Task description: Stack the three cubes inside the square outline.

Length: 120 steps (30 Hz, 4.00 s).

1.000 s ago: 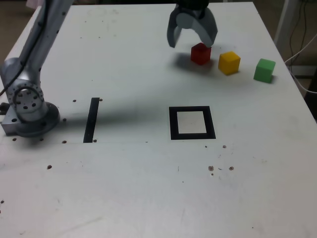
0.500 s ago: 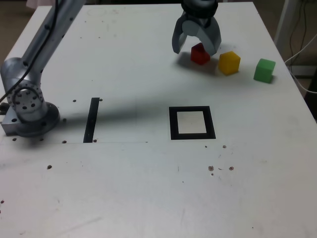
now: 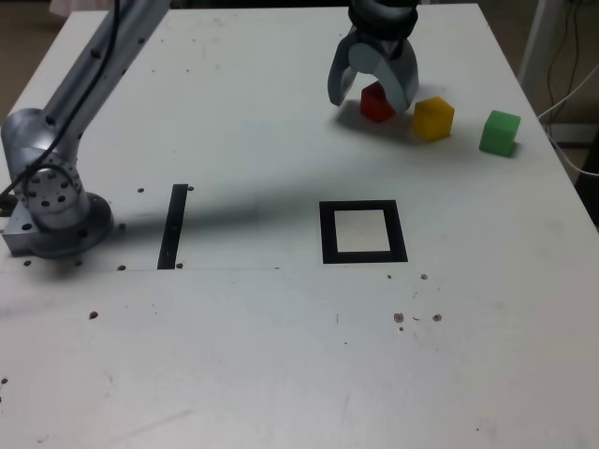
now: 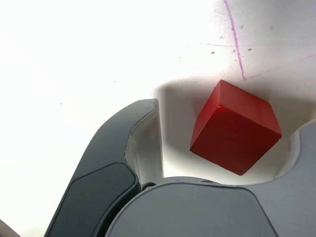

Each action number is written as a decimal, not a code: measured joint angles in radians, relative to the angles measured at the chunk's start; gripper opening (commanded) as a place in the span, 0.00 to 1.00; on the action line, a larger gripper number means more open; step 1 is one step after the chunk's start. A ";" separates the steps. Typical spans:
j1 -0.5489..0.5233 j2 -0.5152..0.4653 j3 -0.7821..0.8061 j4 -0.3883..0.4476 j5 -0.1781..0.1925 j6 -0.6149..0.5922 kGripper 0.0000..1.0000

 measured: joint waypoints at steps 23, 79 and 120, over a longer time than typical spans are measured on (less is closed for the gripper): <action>-0.006 0.035 -0.057 0.047 -0.004 -0.003 0.29; -0.392 -0.345 0.421 -0.035 -0.259 -0.674 0.25; -0.457 -0.221 0.459 -0.142 -0.301 -0.737 0.91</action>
